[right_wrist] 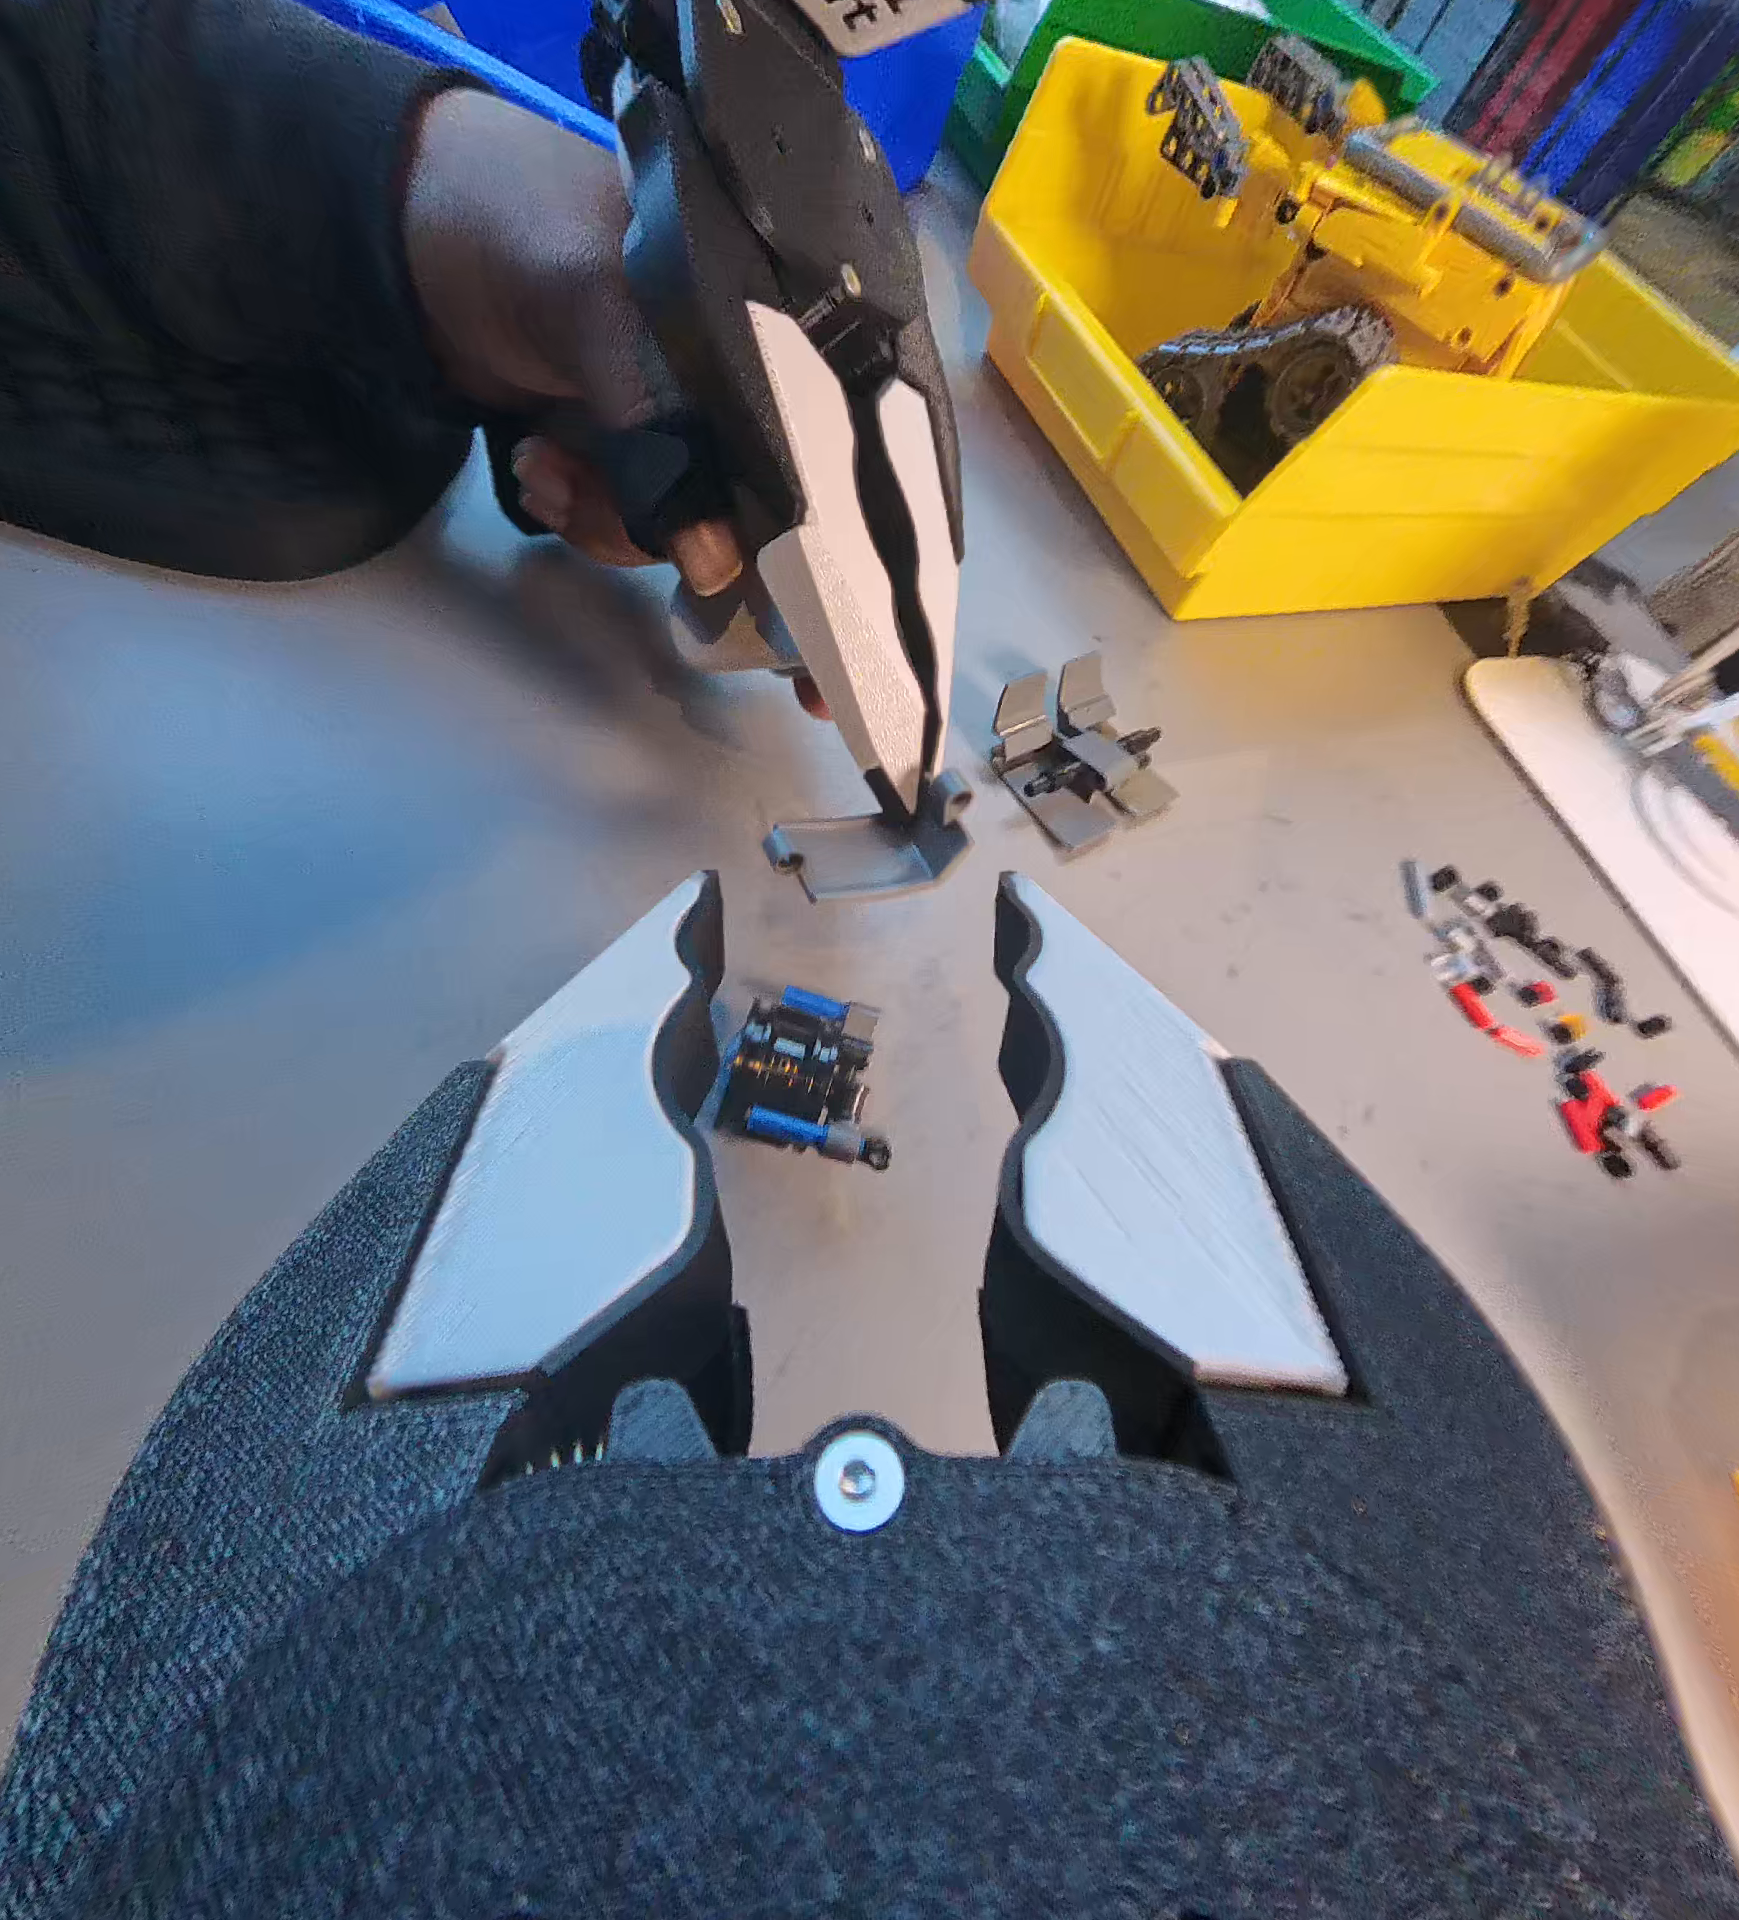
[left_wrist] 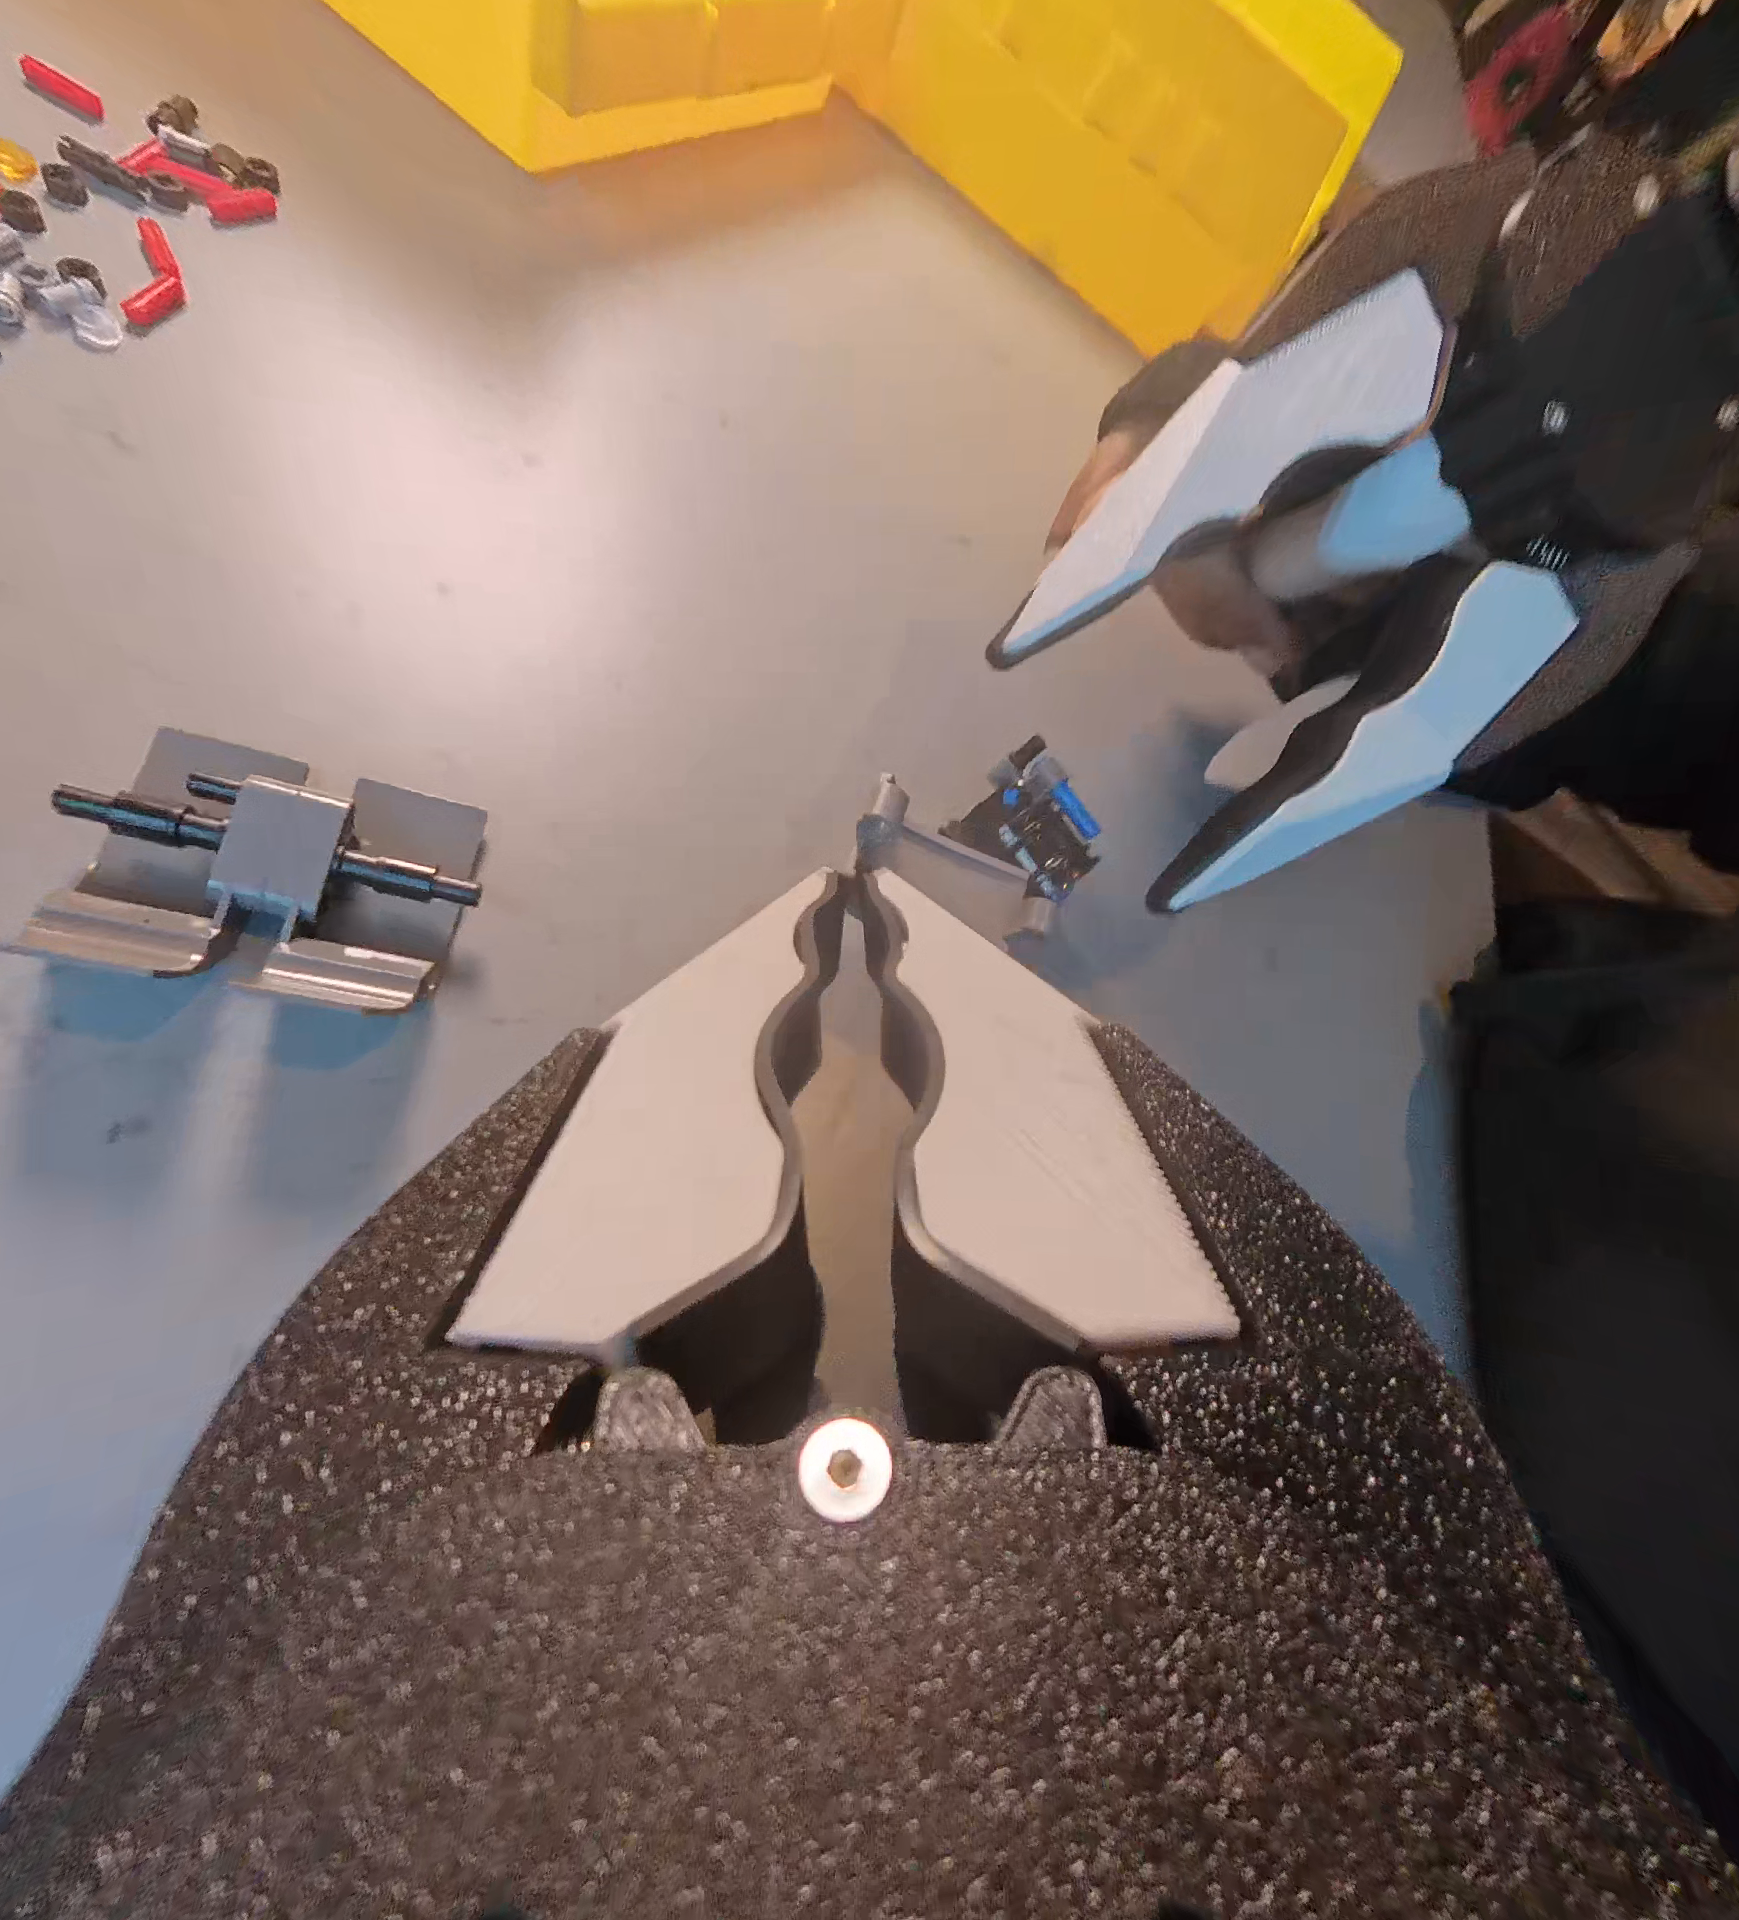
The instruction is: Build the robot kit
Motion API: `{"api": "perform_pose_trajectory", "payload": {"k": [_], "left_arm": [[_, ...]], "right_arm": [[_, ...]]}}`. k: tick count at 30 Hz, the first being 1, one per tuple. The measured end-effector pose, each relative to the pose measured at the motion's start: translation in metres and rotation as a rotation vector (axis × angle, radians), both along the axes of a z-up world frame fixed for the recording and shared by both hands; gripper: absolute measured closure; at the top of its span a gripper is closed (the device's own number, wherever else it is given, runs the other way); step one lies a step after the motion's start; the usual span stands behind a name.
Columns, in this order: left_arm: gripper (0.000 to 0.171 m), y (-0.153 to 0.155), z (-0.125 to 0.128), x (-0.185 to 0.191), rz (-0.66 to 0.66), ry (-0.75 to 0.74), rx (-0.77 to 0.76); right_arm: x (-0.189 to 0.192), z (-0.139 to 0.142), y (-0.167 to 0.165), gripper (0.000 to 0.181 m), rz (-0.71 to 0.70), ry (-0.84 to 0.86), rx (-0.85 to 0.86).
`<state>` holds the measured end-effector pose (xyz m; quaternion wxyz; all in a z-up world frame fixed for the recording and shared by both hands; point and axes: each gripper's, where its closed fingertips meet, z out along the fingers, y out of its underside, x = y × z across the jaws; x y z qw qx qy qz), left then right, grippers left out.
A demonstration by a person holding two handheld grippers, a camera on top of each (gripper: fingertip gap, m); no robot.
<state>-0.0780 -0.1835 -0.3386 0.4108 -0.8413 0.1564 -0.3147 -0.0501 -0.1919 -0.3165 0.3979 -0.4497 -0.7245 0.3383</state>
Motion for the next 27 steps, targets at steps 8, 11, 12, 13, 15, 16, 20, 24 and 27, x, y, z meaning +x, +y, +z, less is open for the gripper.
{"api": "perform_pose_trajectory", "payload": {"k": [8,11,12,13,15,16,20,24,27], "left_arm": [[0.169,0.001,0.012,0.012,0.031,-0.132,-0.007],[0.169,0.001,0.013,0.016,0.031,-0.134,-0.006],[0.169,0.001,0.014,0.016,0.032,-0.138,-0.004],[0.170,0.001,0.014,0.016,0.033,-0.141,-0.004],[0.169,0.000,0.015,0.016,0.027,-0.145,-0.002],[0.169,0.000,0.016,0.017,0.024,-0.153,0.003],[0.169,-0.002,0.026,0.021,-0.014,-0.178,0.045],[0.168,-0.006,0.037,0.027,-0.066,-0.229,0.094],[0.166,-0.007,0.044,0.030,-0.087,-0.238,0.137]], "right_arm": [[-0.008,-0.009,-0.009,0.152,0.044,0.041,0.308],[-0.006,-0.008,-0.007,0.166,0.045,0.051,0.341],[-0.006,-0.009,-0.007,0.169,0.049,0.045,0.339],[-0.006,-0.009,-0.008,0.172,0.052,0.054,0.335],[-0.004,-0.007,-0.007,0.175,0.056,0.063,0.326],[-0.003,-0.005,-0.007,0.175,0.056,0.070,0.314],[0.002,0.004,-0.008,0.175,0.074,0.122,0.219],[0.009,0.014,-0.009,0.175,0.110,0.179,0.108],[0.013,0.020,-0.011,0.175,0.127,0.209,0.038]]}}
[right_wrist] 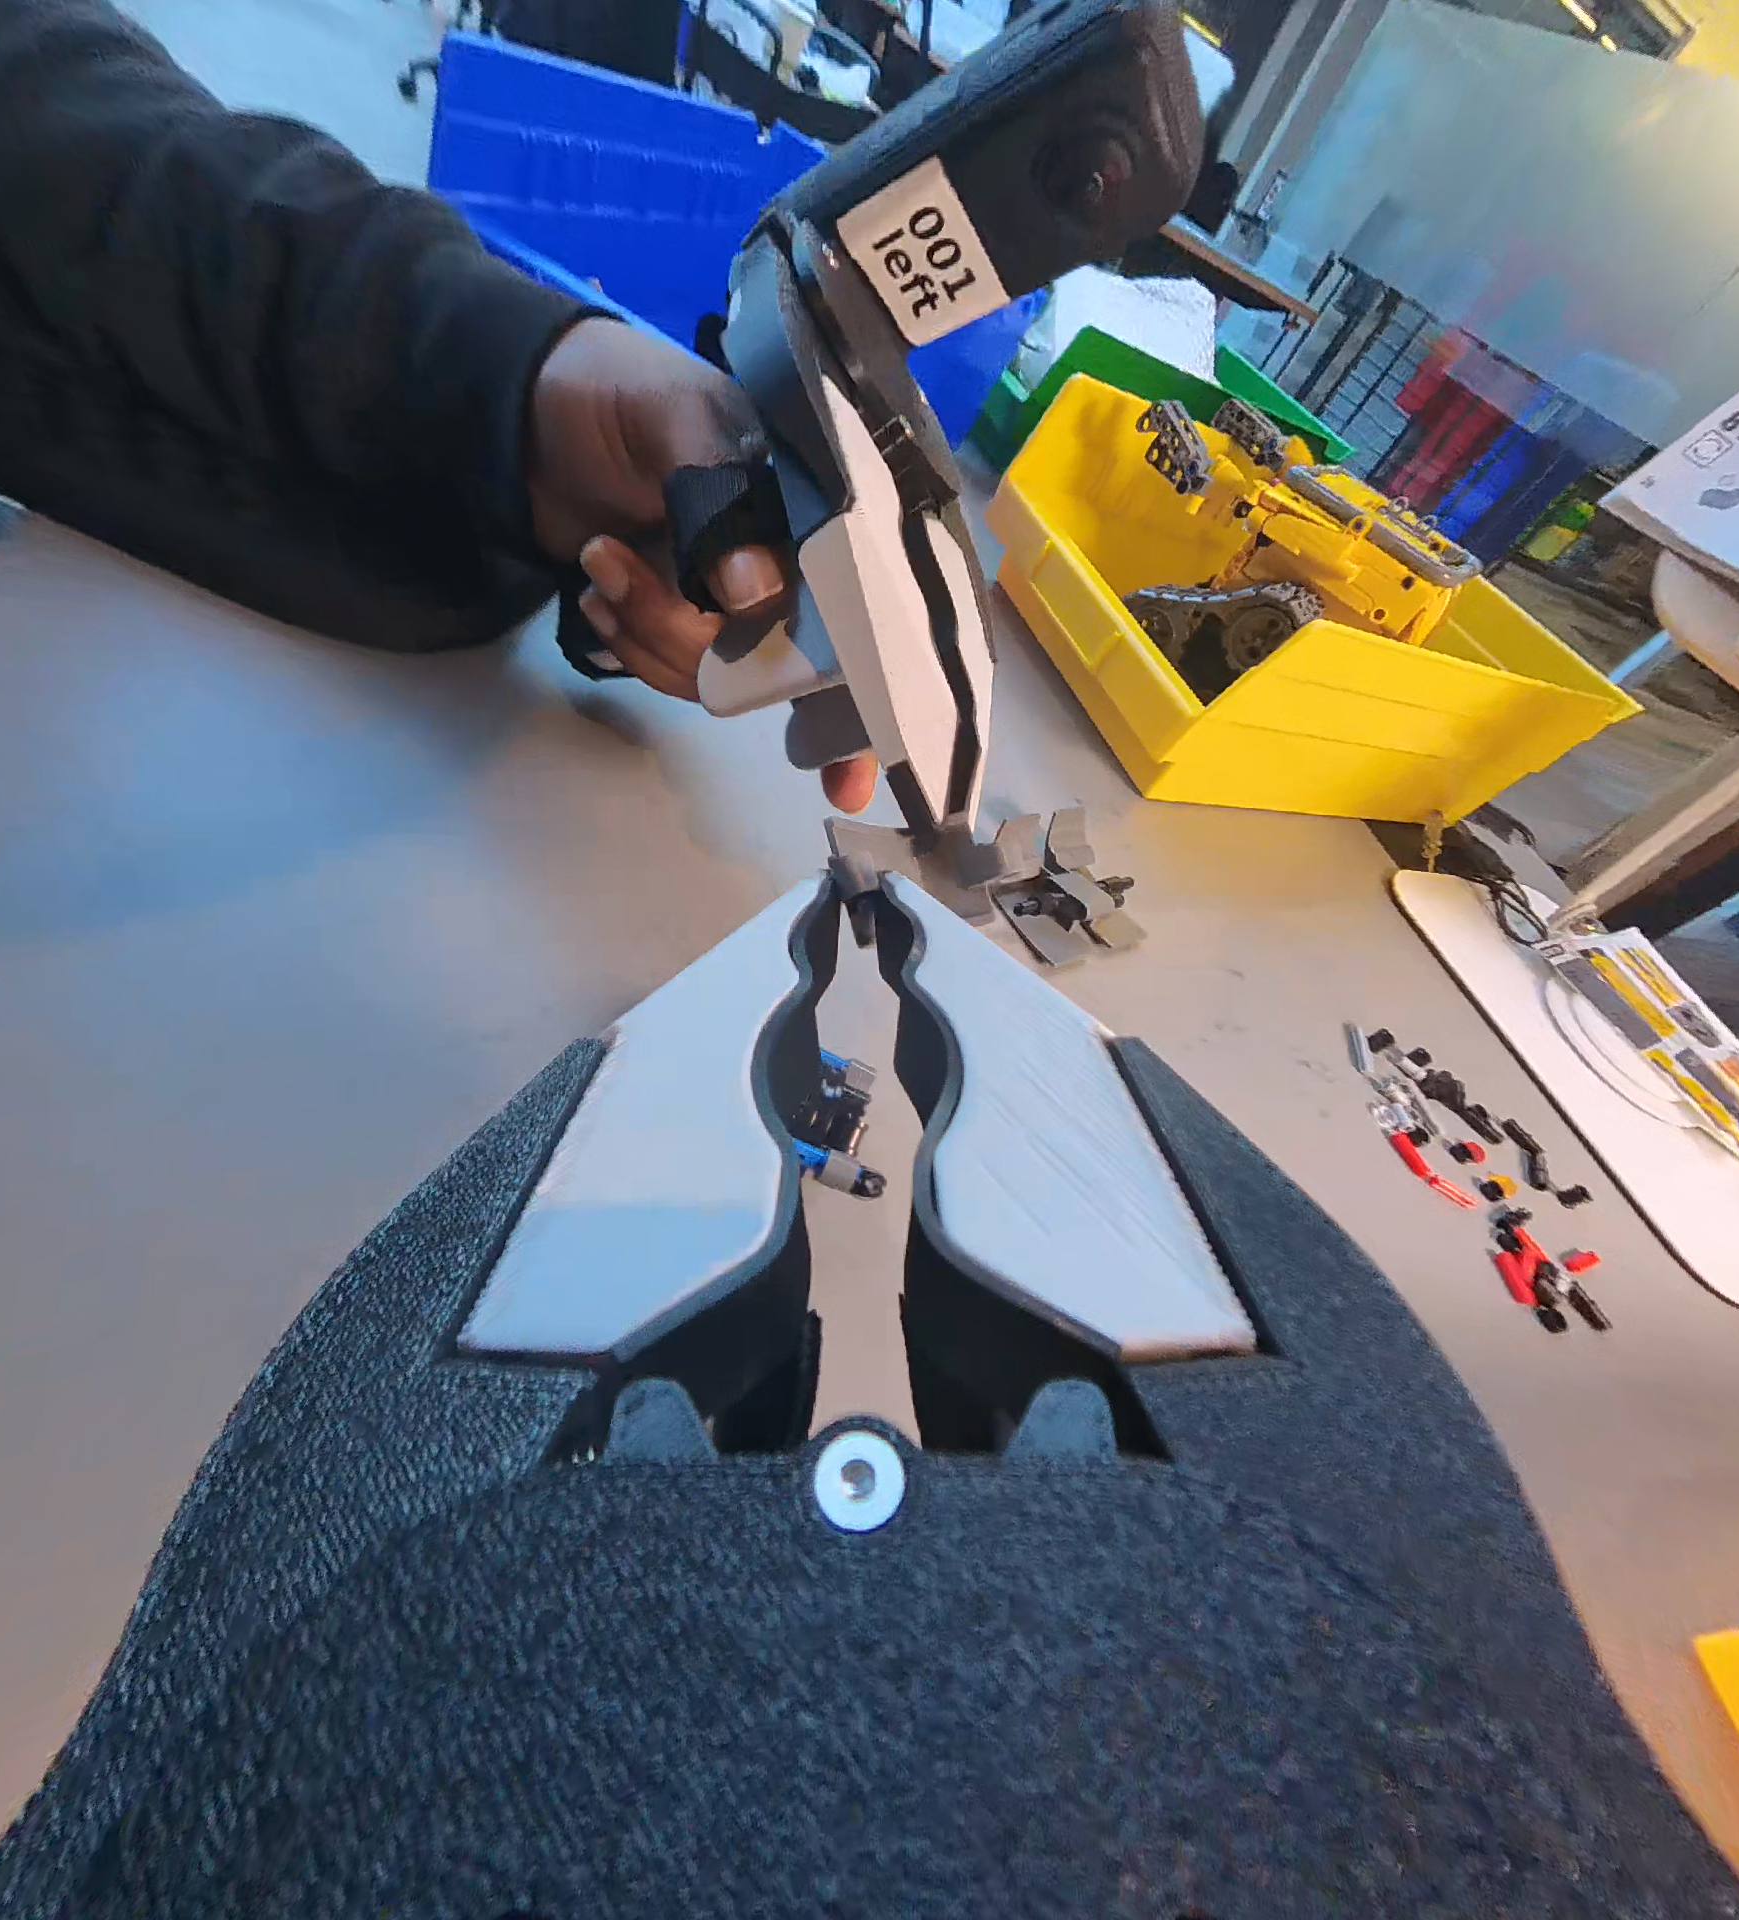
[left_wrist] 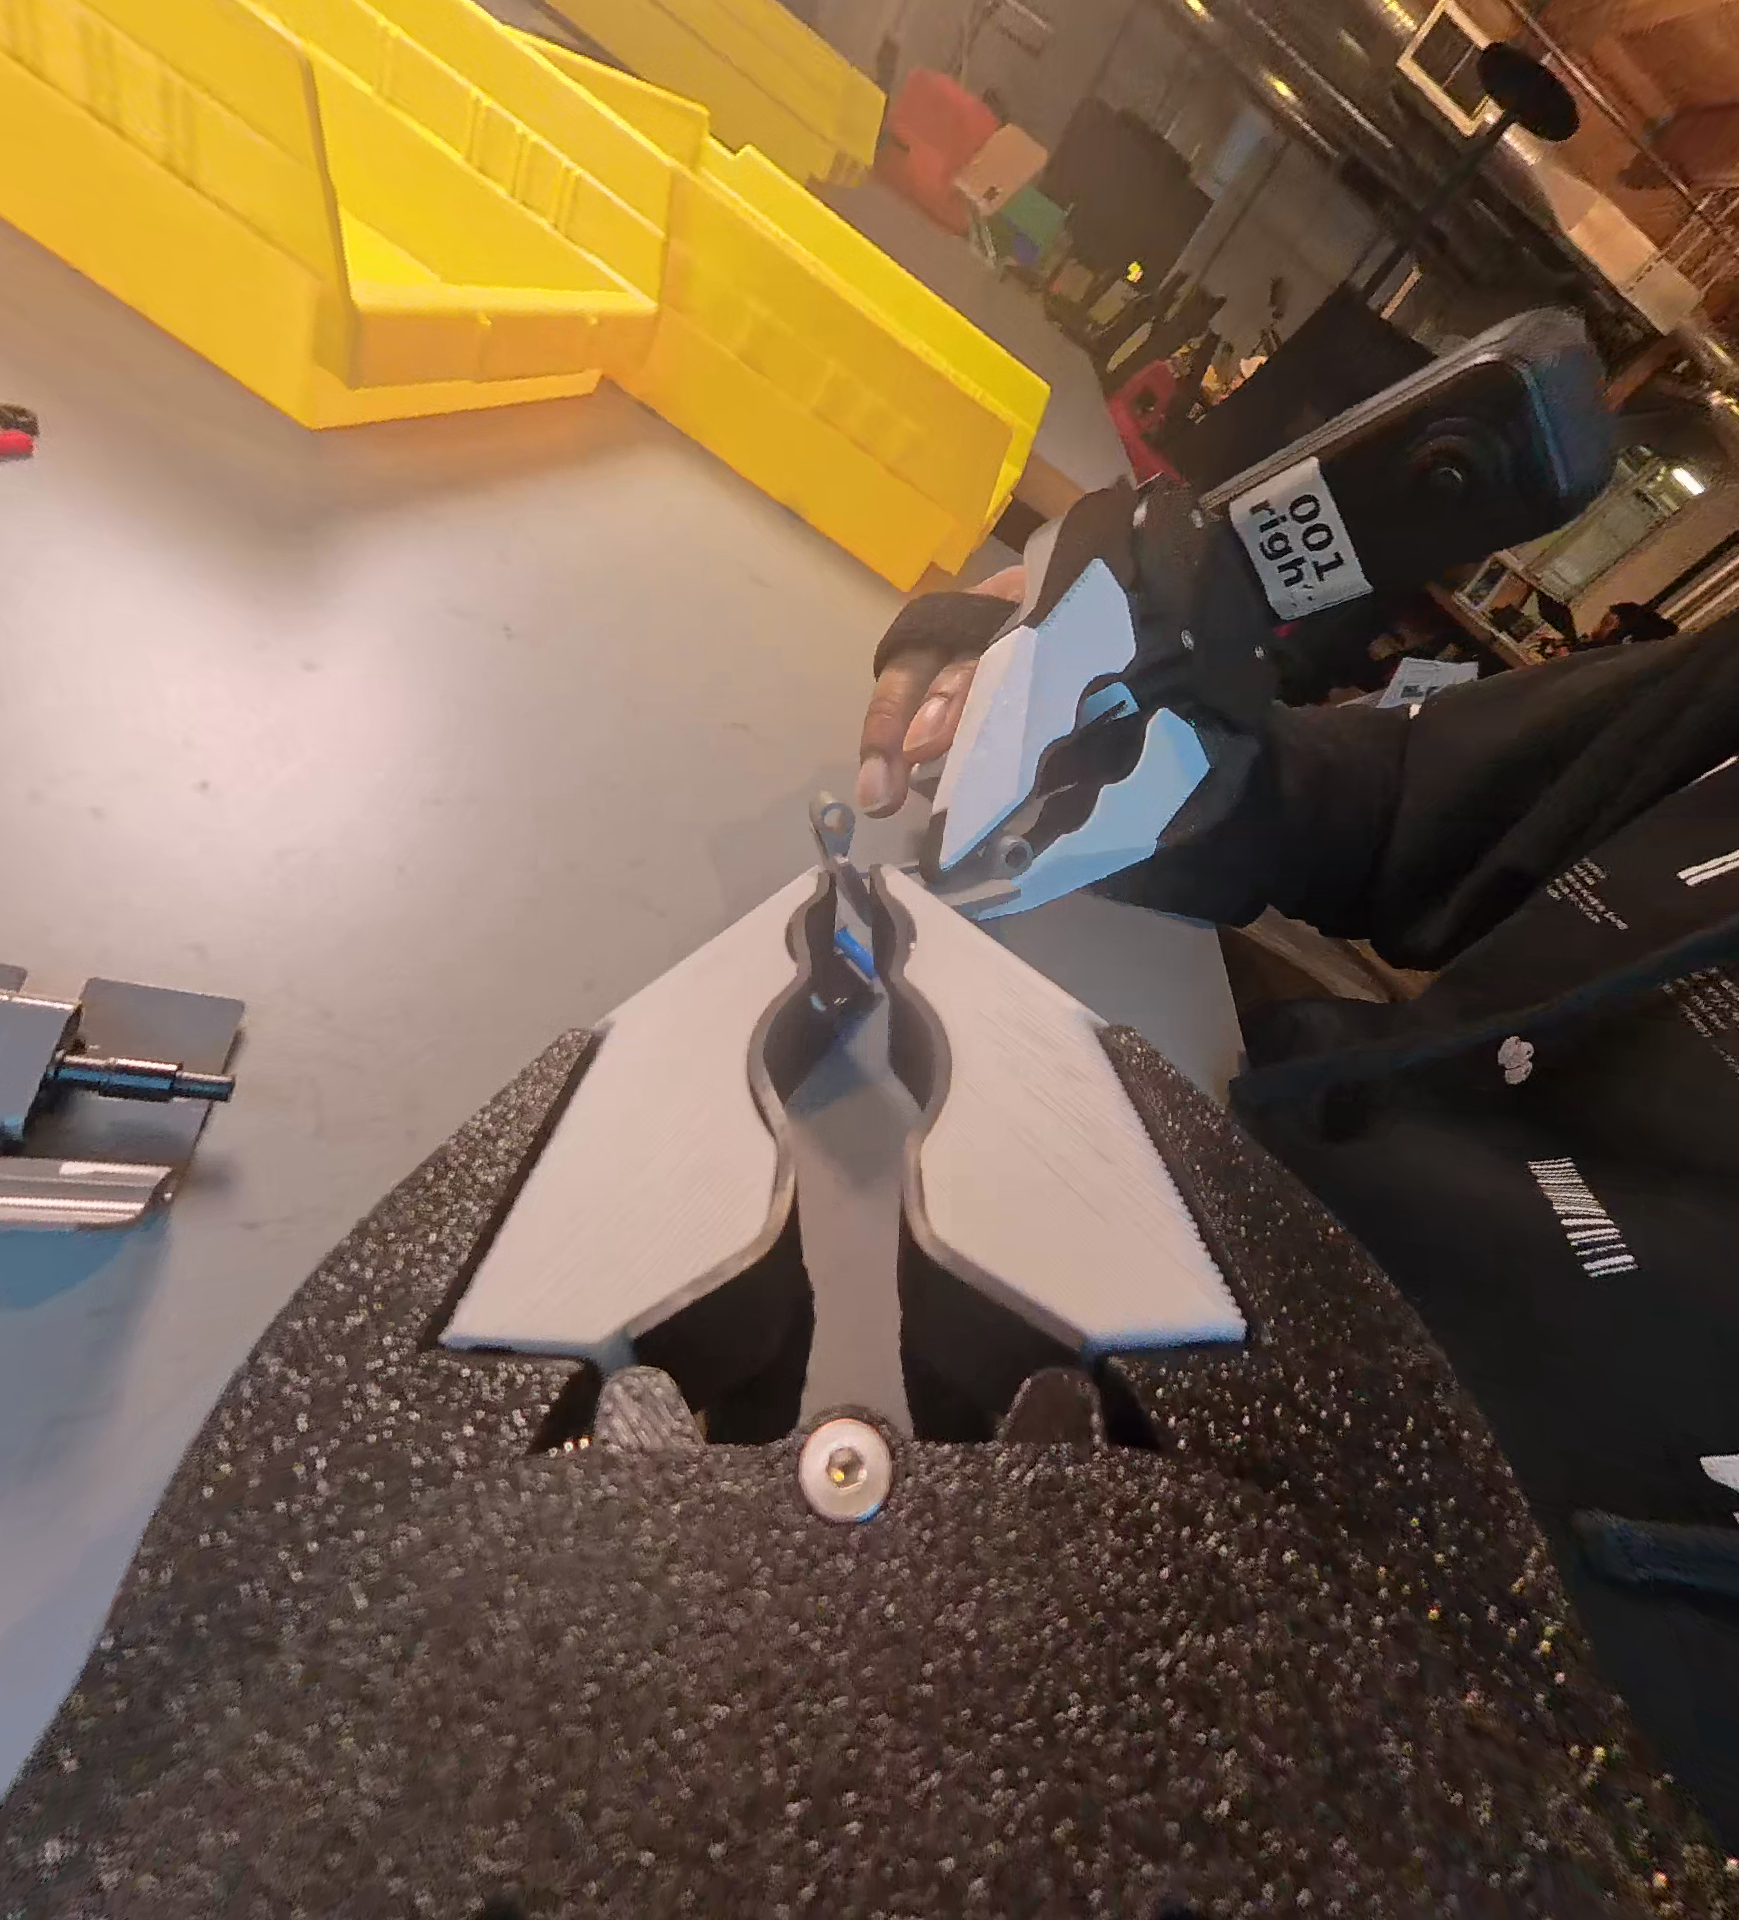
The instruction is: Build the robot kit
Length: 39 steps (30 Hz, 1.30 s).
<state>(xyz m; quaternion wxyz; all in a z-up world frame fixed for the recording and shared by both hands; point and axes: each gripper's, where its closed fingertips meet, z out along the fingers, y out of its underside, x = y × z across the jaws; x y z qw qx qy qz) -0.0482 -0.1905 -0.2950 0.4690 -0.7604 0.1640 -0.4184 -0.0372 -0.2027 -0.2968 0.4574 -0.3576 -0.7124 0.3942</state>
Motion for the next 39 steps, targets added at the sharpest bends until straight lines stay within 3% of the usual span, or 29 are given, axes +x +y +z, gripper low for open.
{"api": "perform_pose_trajectory", "payload": {"k": [5,16,26,29,32,35,39], "left_arm": [[0.155,0.005,0.006,-0.009,0.060,0.061,0.101],[0.130,-0.002,0.025,-0.008,0.026,-0.028,0.181],[0.138,-0.010,0.027,0.003,-0.019,0.059,0.280],[0.138,-0.013,0.034,0.008,-0.036,0.053,0.338],[0.136,-0.021,0.050,0.018,-0.086,-0.032,0.396],[0.134,-0.021,0.063,0.025,-0.115,-0.109,0.413],[0.150,-0.015,0.070,0.022,-0.111,-0.209,0.345]], "right_arm": [[0.003,0.009,0.002,0.175,0.020,0.037,-0.114],[0.005,0.025,0.001,0.175,0.074,0.105,-0.294],[0.010,0.049,-0.001,0.175,0.143,0.167,-0.557],[0.013,0.063,-0.006,0.175,0.211,0.184,-0.745],[0.017,0.087,-0.007,0.175,0.309,0.223,-1.064],[0.012,0.092,-0.003,0.175,0.362,0.190,-1.354],[0.011,0.092,0.001,0.175,0.392,0.179,-1.501]]}}
